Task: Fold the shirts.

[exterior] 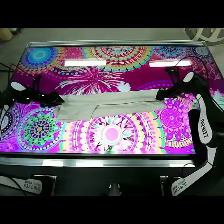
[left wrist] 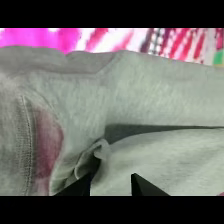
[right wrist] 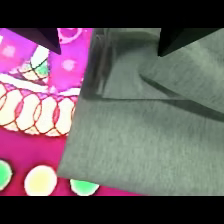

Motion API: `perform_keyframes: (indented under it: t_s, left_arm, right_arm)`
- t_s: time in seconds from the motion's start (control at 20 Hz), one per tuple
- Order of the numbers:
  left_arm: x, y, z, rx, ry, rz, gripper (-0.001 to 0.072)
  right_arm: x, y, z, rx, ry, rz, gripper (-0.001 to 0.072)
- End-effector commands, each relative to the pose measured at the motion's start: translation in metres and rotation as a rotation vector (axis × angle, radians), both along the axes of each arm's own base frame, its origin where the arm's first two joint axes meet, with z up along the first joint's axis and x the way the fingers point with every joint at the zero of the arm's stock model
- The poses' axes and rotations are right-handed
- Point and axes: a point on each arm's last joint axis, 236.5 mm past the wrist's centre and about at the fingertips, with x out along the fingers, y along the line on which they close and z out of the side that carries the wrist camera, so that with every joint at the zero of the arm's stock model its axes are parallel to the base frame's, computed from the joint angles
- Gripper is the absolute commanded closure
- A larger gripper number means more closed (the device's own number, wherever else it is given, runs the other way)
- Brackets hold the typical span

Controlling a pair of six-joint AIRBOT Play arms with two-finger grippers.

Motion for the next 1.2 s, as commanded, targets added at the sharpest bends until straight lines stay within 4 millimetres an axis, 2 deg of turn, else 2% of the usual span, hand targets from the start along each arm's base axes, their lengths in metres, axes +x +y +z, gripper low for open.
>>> perform_keyframes:
  t_s: [0.0, 0.1, 0.25, 0.35, 0.5, 0.6, 0.65, 0.7, 0.75, 0.8, 0.85, 0.9, 0.95, 1.0, 1.05, 1.15]
  left_arm:
    - [-0.002, -0.002, 0.042, 0.0, -0.055, -0.081, 0.0363]
    - [0.0, -0.005, 0.072, 0.015, -0.128, -0.089, 0.0363]
    - [-0.005, -0.024, 0.107, 0.027, -0.208, -0.128, 0.0364]
    - [-0.009, -0.041, 0.125, 0.033, -0.252, -0.162, 0.0364]
    - [-0.015, -0.068, 0.143, 0.035, -0.306, -0.213, 0.0364]
    - [-0.021, -0.085, 0.147, 0.031, -0.315, -0.252, 0.0364]
    - [-0.023, -0.092, 0.147, 0.028, -0.315, -0.268, 0.0364]
    - [-0.025, -0.1, 0.146, 0.025, -0.315, -0.284, 0.0365]
    - [-0.026, -0.106, 0.146, 0.023, -0.318, -0.297, 0.037]
    - [-0.026, -0.114, 0.145, 0.022, -0.324, -0.308, 0.0373]
    - [-0.023, -0.122, 0.144, 0.022, -0.335, -0.314, 0.0379]
    - [-0.018, -0.13, 0.141, 0.022, -0.352, -0.313, 0.0381]
    - [-0.011, -0.141, 0.137, 0.023, -0.372, -0.306, 0.0443]
    - [-0.005, -0.153, 0.131, 0.017, -0.38, -0.292, 0.0687]
    - [0.002, -0.167, 0.125, 0.007, -0.383, -0.275, 0.0678]
    - [0.01, -0.2, 0.101, -0.024, -0.349, -0.227, 0.0678]
  right_arm:
    - [0.005, -0.02, 0.021, 0.129, -0.042, -0.094, 0.004]
    - [0.005, -0.026, 0.02, 0.268, -0.024, -0.173, 0.004]
    - [-0.003, -0.012, 0.0, 0.371, 0.057, -0.181, 0.0041]
    - [-0.01, 0.002, -0.016, 0.392, 0.116, -0.171, 0.0046]
    - [-0.01, 0.014, -0.024, 0.392, 0.14, -0.167, 0.0052]
    - [-0.011, 0.019, -0.029, 0.368, 0.159, -0.179, 0.0115]
    - [-0.013, 0.023, -0.033, 0.352, 0.174, -0.173, 0.0117]
    - [-0.017, 0.028, -0.037, 0.341, 0.193, -0.152, 0.0168]
    - [-0.023, 0.037, -0.039, 0.346, 0.218, -0.128, 0.0246]
    - [-0.027, 0.044, -0.039, 0.347, 0.227, -0.093, 0.0382]
    - [-0.026, 0.046, -0.035, 0.352, 0.217, -0.077, 0.0595]
    - [-0.024, 0.047, -0.027, 0.366, 0.202, -0.079, 0.0686]
    - [-0.02, 0.047, -0.012, 0.376, 0.163, -0.068, 0.0687]
    - [-0.017, 0.046, 0.005, 0.378, 0.121, -0.053, 0.0687]
    - [-0.014, 0.046, 0.027, 0.365, 0.072, -0.033, 0.0687]
    - [-0.023, 0.053, 0.076, 0.365, 0.01, 0.025, 0.0687]
